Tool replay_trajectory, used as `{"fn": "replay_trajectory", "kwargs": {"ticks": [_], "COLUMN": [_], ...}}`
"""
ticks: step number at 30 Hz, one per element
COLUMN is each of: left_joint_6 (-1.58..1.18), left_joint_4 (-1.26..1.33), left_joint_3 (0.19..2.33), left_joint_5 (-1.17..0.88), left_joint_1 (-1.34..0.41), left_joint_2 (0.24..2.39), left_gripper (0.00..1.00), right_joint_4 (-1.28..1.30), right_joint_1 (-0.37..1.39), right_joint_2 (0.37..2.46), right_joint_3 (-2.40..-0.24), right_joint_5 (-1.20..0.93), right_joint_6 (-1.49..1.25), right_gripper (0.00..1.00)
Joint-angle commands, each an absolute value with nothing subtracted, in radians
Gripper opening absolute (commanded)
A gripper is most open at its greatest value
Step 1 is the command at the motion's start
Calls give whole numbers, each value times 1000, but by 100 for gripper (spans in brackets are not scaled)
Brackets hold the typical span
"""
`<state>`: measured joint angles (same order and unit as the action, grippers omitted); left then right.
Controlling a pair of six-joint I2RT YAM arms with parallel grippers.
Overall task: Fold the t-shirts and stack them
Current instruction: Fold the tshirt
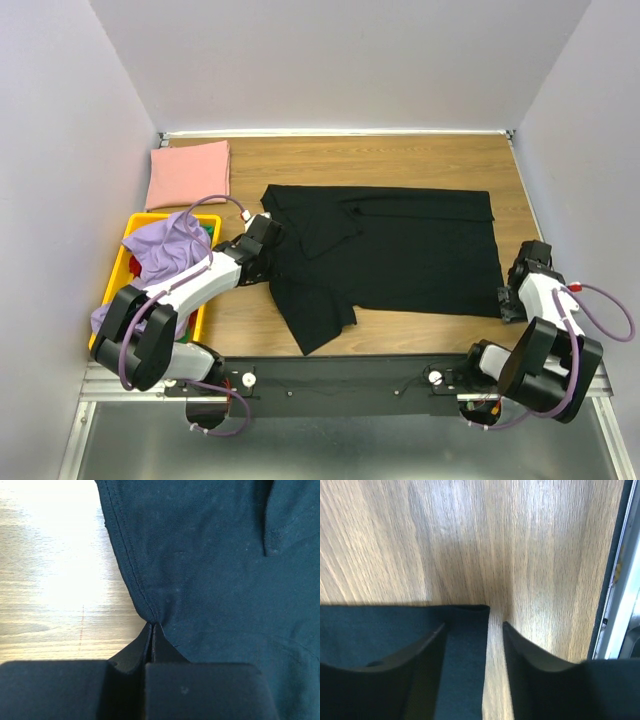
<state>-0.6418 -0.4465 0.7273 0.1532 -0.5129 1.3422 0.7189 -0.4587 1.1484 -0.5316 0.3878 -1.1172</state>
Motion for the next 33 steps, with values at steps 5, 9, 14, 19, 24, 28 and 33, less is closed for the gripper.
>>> {"fn": "replay_trajectory", "kwargs": {"ticks": [5,9,14,19,24,28,33], "left_joint_6": [-629,-624,-618,-609,-581,-560,-535], "left_joint_4": [-472,-489,-511,-519,-526,-517,-486], "left_joint_3": [759,773,787,805,836,853,874], "left_joint_5": [179,179,178,170,164,150,114], "left_joint_1": [-508,-505,-499,-492,-463,-427,-365], "left_joint_2": [1327,1313,1292,1278,1284,1296,1337], "left_gripper": [0,0,0,0,0,0,0], "right_joint_4": [663,673,709,730,738,732,689], "right_joint_1": [-466,-466,-466,-466,-466,-466,-465], "right_joint_2": [1207,1194,1100,1042,1041,1112,1207], "right_joint_3": [-514,-532,-535,-566,-635,-728,-847], "right_joint_5": [419,408,388,396,377,319,289], "right_joint_6": [-1105,-1066,-1046,-979,-917,-871,-781], "right_gripper": [21,3,1,1,1,1,1]}}
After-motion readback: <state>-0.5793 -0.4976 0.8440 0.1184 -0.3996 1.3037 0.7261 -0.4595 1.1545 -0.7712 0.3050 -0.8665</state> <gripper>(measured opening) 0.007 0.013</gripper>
